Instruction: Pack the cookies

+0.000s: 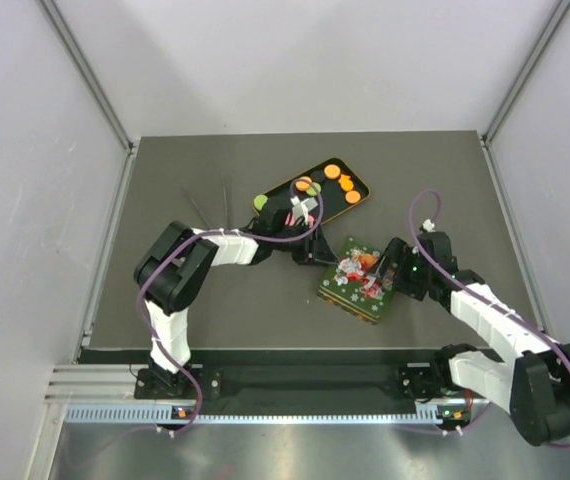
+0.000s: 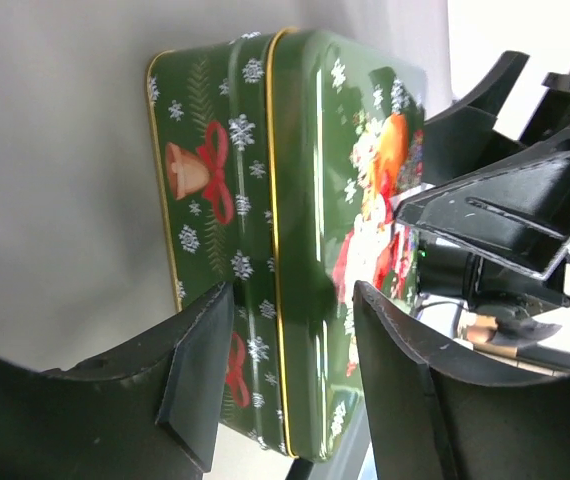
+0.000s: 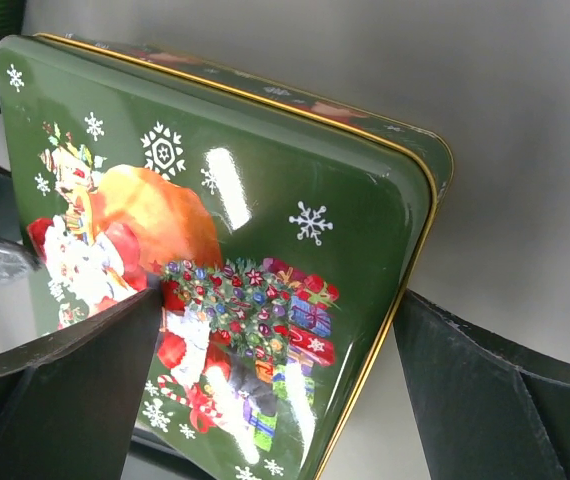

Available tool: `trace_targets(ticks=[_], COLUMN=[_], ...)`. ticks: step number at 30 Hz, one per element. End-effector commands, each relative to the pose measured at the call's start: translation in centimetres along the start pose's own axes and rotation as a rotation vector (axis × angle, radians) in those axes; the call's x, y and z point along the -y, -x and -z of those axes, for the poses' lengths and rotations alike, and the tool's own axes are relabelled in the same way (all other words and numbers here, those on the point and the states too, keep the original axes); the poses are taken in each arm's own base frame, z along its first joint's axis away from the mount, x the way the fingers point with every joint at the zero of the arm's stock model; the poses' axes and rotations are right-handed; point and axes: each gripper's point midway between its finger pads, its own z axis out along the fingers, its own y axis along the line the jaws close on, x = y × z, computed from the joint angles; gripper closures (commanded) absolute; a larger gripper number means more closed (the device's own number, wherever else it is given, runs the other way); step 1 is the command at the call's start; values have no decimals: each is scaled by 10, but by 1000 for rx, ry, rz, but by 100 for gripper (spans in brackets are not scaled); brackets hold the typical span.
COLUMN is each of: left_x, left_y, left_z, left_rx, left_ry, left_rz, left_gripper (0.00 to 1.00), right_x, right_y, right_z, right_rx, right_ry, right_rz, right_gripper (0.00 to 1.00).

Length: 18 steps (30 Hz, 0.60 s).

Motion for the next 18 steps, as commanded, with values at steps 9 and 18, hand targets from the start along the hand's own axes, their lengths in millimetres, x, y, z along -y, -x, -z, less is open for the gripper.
trace_targets(ticks=[9, 18], left_x=[36, 33], left_y=[-5, -8], left_z=[-3, -2], left_rx=[152, 183], left_ry=[-35, 0], left_rz=[35, 63], left_gripper=[44, 44], right_x=[-31, -33], right_y=[34, 36], right_z=[-10, -17], right_rx=[17, -7], right_ry=[39, 26], right_rz=[148, 197], right_gripper=[2, 1])
